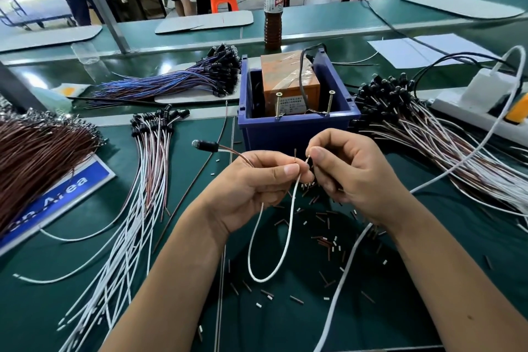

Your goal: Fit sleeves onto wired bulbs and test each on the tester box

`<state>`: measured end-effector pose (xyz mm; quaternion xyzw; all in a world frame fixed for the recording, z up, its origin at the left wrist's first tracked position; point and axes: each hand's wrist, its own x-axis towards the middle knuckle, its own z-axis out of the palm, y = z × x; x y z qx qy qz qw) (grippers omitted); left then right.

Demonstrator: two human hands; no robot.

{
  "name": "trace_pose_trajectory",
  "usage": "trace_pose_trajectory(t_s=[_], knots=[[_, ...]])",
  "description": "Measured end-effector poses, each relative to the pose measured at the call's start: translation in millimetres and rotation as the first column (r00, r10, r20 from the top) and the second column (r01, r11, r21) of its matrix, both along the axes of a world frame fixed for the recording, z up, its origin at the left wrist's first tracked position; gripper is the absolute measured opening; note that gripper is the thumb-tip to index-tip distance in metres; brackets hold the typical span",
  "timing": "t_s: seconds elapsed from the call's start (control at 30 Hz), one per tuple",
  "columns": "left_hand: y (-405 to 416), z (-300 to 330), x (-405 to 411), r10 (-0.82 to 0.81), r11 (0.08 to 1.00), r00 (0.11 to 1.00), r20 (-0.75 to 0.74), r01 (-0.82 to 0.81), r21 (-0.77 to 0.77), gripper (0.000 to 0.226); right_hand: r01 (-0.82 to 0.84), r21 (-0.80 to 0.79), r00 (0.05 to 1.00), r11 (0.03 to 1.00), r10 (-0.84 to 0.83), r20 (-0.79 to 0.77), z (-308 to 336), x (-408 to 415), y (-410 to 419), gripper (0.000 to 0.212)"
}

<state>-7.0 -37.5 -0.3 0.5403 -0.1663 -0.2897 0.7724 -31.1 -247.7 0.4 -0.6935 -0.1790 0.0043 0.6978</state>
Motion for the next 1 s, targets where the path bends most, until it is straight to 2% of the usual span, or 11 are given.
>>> trace_pose_trajectory(t_s=[0.17,0.23,0.3,0.37,0.5,0.57,0.63,0.7,0.8,0.9,1.0], knots=[[-3.3,3.6,-2.8,0.131,0.991,0.991,0.039,-0.130,-0.031,0.018,0.119,0.175,0.993,0.977,-0.115,-0.035,2.6,2.1,-3.1,0.023],[-6.6,5.2,-2.9,0.238,0.971,0.967,0.087,-0.234,-0.053,0.010,0.015,0.153,0.996,0.988,-0.001,-0.089,2.7,-0.2,-0.2,0.033],[-9.9,5.5,-4.4,0.318,0.948,0.940,0.120,-0.312,-0.072,0.012,-0.115,0.034,0.985,0.993,0.118,-0.124,1.1,-3.8,8.0,0.038],[-11.8,4.9,-5.8,0.354,0.934,0.927,0.124,-0.342,-0.104,0.009,-0.136,-0.055,0.987,0.989,0.130,-0.097,-1.0,-6.2,15.4,0.030],[-15.0,4.8,-6.7,0.381,0.923,0.909,0.170,-0.362,-0.133,0.011,-0.058,0.026,0.998,0.998,0.059,-0.032,-1.8,-6.0,17.1,0.015],[-15.2,5.6,-5.1,0.416,0.905,0.894,0.167,-0.390,-0.169,0.008,0.032,0.101,0.999,0.994,-0.036,0.035,-0.9,-4.8,15.5,0.015],[-14.4,5.3,-2.8,0.457,0.885,0.870,0.182,-0.425,-0.191,0.012,0.199,0.126,0.965,0.972,-0.217,0.149,-0.2,-3.7,12.3,0.013],[-13.9,4.4,-1.9,0.499,0.864,0.839,0.215,-0.463,-0.198,0.015,0.387,0.101,0.875,0.917,-0.399,0.274,-0.3,-2.8,10.0,0.007],[-16.1,4.4,-1.7,0.586,0.808,0.777,0.228,-0.541,-0.232,0.011,0.591,0.109,0.732,0.799,-0.589,0.342,-4.0,-1.3,11.3,0.019],[-18.5,7.4,-1.6,0.688,0.723,0.691,0.221,-0.630,-0.282,0.010,0.706,0.068,0.636,0.705,-0.672,0.379,-8.7,-0.4,13.5,0.020],[-21.5,10.0,0.0,0.756,0.655,0.616,0.222,-0.705,-0.273,0.014,0.740,0.016,0.612,0.673,-0.682,0.400,-12.1,-0.6,14.9,0.021]])
